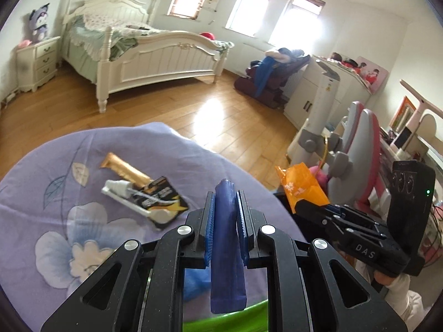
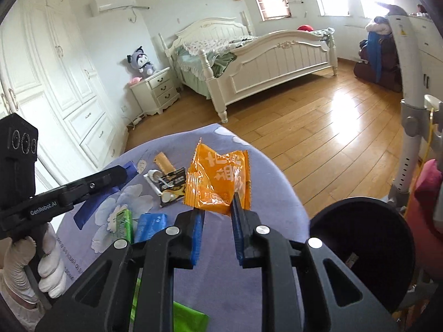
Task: Collect trash
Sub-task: 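Carry the orange wrapper and blue strip to the bin and release both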
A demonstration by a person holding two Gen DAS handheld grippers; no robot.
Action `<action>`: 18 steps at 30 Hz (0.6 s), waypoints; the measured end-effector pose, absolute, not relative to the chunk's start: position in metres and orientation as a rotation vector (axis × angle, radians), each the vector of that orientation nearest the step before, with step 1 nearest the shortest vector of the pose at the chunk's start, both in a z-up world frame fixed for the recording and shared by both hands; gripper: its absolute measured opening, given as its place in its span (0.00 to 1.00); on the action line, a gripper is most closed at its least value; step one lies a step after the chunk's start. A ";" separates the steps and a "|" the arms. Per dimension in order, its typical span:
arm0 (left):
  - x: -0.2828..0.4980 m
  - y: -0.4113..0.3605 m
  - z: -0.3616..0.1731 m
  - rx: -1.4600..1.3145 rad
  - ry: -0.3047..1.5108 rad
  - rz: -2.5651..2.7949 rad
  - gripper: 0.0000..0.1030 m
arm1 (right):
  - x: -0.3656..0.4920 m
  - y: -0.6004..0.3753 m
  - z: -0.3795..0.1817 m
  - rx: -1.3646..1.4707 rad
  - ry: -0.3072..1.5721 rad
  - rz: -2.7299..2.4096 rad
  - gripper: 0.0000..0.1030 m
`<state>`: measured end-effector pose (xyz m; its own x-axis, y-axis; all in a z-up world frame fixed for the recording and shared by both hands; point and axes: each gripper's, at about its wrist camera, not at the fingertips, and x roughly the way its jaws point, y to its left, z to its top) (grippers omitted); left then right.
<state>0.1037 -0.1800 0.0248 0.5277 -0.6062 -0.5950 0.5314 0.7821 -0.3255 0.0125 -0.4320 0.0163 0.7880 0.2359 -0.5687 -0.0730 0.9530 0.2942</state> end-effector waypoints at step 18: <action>0.076 -0.357 -0.009 -0.030 0.804 -0.961 0.16 | -0.037 -0.535 -0.004 0.210 0.629 -0.172 0.19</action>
